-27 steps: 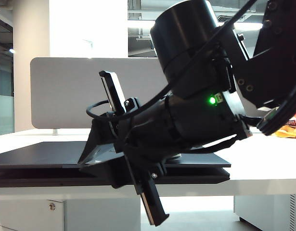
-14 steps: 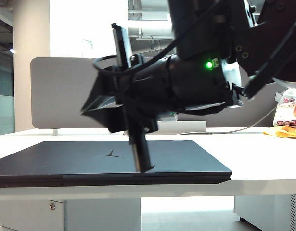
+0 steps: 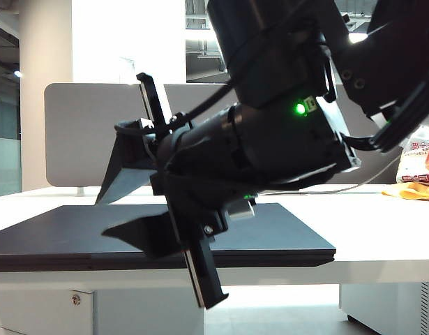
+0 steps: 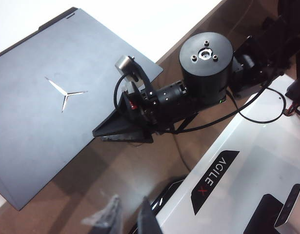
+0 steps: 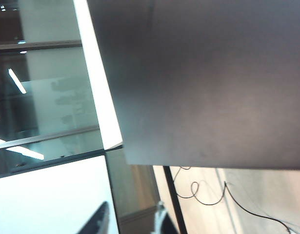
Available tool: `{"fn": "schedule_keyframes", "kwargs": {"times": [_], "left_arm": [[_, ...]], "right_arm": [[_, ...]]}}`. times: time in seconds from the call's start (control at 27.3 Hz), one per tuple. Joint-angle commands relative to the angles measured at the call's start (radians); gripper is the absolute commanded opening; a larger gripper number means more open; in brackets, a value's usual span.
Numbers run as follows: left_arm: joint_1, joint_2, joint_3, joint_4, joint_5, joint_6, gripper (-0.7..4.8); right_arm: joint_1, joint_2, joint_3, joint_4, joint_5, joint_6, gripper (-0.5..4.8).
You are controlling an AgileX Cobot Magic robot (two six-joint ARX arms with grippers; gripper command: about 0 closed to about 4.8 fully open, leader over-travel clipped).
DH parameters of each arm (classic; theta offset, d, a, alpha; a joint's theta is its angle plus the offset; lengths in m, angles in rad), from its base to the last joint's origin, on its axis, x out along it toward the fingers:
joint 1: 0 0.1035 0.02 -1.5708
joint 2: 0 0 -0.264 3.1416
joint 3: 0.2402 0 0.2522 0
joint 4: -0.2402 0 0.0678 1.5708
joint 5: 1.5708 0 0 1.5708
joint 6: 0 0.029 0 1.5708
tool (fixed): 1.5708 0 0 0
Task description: Open the lid of the laptop and use the keypad to enter the password "123".
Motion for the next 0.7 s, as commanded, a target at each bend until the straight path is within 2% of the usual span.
{"fn": "schedule_keyframes", "kwargs": {"times": [0.04,0.22,0.29,0.33,0.7], "left_arm": [[0.000,-0.001,0.006,0.006,0.006,-0.009,0.52],[0.000,-0.001,0.006,0.006,0.007,-0.011,0.52],[0.000,-0.001,0.006,0.006,0.007,-0.011,0.52],[0.000,-0.001,0.006,0.007,0.007,-0.011,0.52],[0.000,-0.001,0.006,0.007,0.004,-0.010,0.52]], "right_arm": [[0.000,-0.004,0.002,-0.020,0.010,0.004,1.17],[-0.015,-0.004,0.002,-0.083,0.024,0.006,1.24],[-0.028,-0.004,0.002,-0.090,0.023,0.006,1.73],[-0.032,-0.004,0.002,-0.100,0.024,0.007,1.76],[-0.079,-0.004,0.003,-0.091,0.025,0.008,1.65]]}}
